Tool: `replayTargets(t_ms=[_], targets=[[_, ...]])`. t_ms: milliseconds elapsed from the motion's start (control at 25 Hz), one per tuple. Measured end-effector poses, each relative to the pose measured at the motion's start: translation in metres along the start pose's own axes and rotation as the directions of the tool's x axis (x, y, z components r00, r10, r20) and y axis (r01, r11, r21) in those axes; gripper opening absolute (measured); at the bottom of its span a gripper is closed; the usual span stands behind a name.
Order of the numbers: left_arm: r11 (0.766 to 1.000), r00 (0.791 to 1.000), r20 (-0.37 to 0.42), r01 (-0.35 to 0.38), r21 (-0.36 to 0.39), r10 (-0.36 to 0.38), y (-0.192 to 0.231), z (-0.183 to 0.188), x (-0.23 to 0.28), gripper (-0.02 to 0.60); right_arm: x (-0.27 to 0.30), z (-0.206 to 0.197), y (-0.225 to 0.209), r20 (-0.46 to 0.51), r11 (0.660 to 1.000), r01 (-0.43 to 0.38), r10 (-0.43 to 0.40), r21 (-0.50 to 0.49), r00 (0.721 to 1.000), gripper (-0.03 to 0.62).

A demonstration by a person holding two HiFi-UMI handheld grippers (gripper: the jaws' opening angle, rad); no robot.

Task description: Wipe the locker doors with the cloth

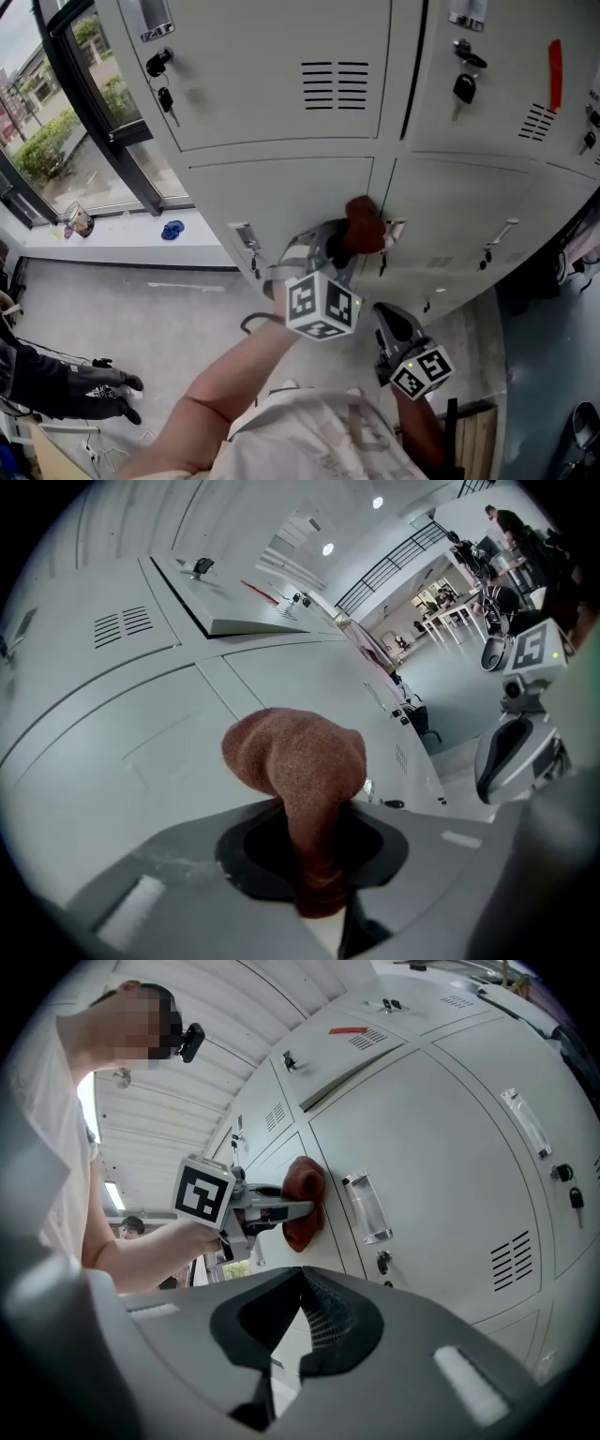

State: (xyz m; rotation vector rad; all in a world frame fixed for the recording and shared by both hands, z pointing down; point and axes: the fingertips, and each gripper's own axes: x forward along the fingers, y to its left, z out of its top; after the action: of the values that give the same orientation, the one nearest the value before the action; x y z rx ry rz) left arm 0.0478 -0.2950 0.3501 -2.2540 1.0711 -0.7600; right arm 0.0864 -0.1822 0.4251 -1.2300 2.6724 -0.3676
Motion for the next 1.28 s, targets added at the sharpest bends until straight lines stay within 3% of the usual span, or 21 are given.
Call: replayTargets(t_ms=[160, 520, 880, 1080, 1280], targets=[[0.999, 1.000, -0.013, -0.029, -0.044, 0.029, 0.011, -0.021, -0.012, 0.084, 0.008, -0.003, 0.005, -0.009, 1.000, -0.023, 0.023, 0.002, 1.000, 0.009], [0.991, 0.989, -0.087, -0.121, -0.055, 0.116, 0.040, -0.067, -0.041, 0.083, 0.026, -0.008, 0.020, -0.020, 0.998, -0.068, 0.068, 0.004, 0.998, 0.009], [0.946, 0.958, -0.127, -0.277, -0.168, 0.258, 0.090, -0.110, -0.089, 0.084, 0.042, -0.018, 0.041, -0.047, 0.992, -0.124, 0.124, 0.011, 0.991, 0.009], [0.918, 0.956, -0.119, -0.291, -0.269, 0.269, 0.105, -0.124, -0.106, 0.084, 0.048, -0.022, 0.055, -0.060, 0.990, -0.142, 0.142, 0.009, 0.988, 0.009], [0.916, 0.951, -0.149, -0.303, -0.262, 0.272, 0.102, -0.139, -0.115, 0.084, 0.037, -0.021, 0.056, -0.064, 0.994, -0.111, 0.111, 0.002, 0.992, 0.009]])
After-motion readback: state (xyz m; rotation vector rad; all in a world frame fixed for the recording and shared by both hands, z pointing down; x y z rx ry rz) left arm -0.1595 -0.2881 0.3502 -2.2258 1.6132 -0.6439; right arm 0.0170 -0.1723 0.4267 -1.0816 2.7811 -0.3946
